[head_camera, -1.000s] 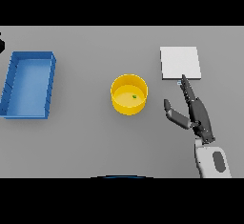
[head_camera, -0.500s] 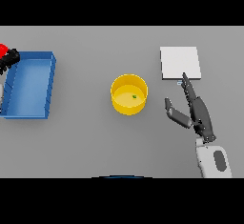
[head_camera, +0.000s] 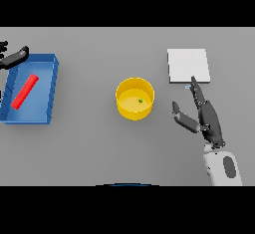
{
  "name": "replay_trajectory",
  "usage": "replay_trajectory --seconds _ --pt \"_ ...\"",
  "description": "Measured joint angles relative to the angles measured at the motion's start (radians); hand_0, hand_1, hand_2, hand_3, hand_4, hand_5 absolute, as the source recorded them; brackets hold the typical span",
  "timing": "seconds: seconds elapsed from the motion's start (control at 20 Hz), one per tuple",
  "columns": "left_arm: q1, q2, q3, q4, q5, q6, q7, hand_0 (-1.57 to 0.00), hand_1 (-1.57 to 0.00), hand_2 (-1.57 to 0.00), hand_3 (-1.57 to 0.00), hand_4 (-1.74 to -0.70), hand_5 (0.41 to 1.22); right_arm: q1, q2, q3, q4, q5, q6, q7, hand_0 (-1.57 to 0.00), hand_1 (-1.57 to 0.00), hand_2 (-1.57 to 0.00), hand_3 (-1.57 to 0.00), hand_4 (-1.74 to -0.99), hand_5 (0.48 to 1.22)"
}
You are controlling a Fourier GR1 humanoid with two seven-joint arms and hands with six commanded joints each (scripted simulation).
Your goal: Pick up the red beaker and tilt it to pour out 1 green nut into yellow bowl. Pick up the yellow bowl and place it on the metallic measuring scale.
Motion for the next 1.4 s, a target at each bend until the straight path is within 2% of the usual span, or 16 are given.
replay_trajectory --seconds 0.2,0.35,0.45,0.5,0.6,0.7,0.75,0.8,0.9,1.0,1.1,1.15,1.4 --pt "0.008 -0.003 -0.014 -0.001 -0.038 -0.002 -0.001 -0.08 -0.07 -0.06 -0.04 -0.74 0.656 0.007 -0.001 0.014 -0.015 0.023 -0.007 0.003 0.00 0.00 0.00 0.00 -1.290 0.714" --pt "0.013 -0.016 -0.010 -0.010 -0.043 0.031 -0.023 -0.04 -0.04 -0.03 -0.02 -0.73 0.664 -0.007 0.004 0.020 -0.015 0.028 -0.008 0.043 0.00 0.00 0.00 0.00 -1.281 0.688" --pt "0.008 -0.021 -0.002 -0.016 -0.042 0.049 -0.025 -0.03 -0.02 -0.02 -0.01 -0.72 0.675 -0.029 -0.020 0.038 -0.022 0.112 -0.047 0.084 0.00 0.00 0.00 0.00 -1.222 0.662" --pt "0.015 -0.025 -0.003 -0.035 -0.038 0.052 -0.030 -0.02 -0.02 -0.02 -0.01 -0.72 0.682 -0.042 -0.039 0.052 -0.031 0.135 -0.036 0.096 0.00 0.00 0.00 0.00 -1.190 0.663" --pt "0.024 -0.037 -0.004 -0.041 -0.037 0.064 -0.031 -0.01 -0.01 -0.01 -0.01 -0.72 0.693 -0.095 -0.078 0.069 -0.010 0.126 0.031 0.054 -0.01 0.00 0.00 0.00 -1.174 0.680" --pt "0.018 -0.038 0.000 -0.051 -0.031 0.064 -0.039 -0.01 -0.01 -0.01 0.00 -0.73 0.707 -0.165 -0.115 0.103 0.013 0.135 0.103 0.036 -0.01 0.00 0.00 0.00 -1.231 0.677" --pt "0.025 -0.039 0.000 -0.054 -0.029 0.064 -0.040 -0.01 -0.01 0.00 0.00 -0.74 0.709 -0.193 -0.139 0.134 0.027 0.176 0.125 0.021 0.00 0.00 0.00 0.00 -1.254 0.666" --pt "0.022 -0.038 0.002 -0.058 -0.029 0.065 -0.036 0.00 0.00 0.00 0.00 -0.74 0.709 -0.231 -0.172 0.149 0.039 0.204 0.148 0.030 0.00 0.00 0.00 0.00 -1.260 0.656" --pt "0.023 -0.047 -0.004 -0.061 -0.029 0.064 -0.039 0.00 0.00 0.00 0.00 -0.74 0.709 -0.262 -0.201 0.198 0.051 0.267 0.176 0.038 0.00 0.00 0.00 0.00 -1.243 0.638" --pt "0.030 -0.047 0.000 -0.065 -0.022 0.063 -0.044 0.00 0.00 0.00 0.00 -0.75 0.711 -0.335 -0.240 0.264 0.074 0.364 0.199 0.032 0.00 0.00 0.00 0.00 -1.230 0.620" --pt "0.045 -0.045 0.001 -0.069 -0.024 0.062 -0.040 0.00 0.00 0.00 0.00 -0.75 0.713 -0.387 -0.258 0.308 0.097 0.408 0.234 0.027 0.00 0.00 0.00 0.00 -1.229 0.616" --pt "0.053 -0.040 0.005 -0.074 -0.020 0.061 -0.057 0.00 0.00 0.00 0.00 -0.75 0.714 -0.406 -0.278 0.328 0.103 0.426 0.257 0.007 0.00 0.00 0.00 0.00 -1.235 0.618" --pt "0.034 -0.047 0.009 -0.049 -0.017 0.070 -0.070 0.00 0.00 0.00 0.00 -0.76 0.720 -0.508 -0.299 0.423 0.171 0.499 0.344 -0.015 0.00 0.00 0.00 0.00 -1.212 0.638"
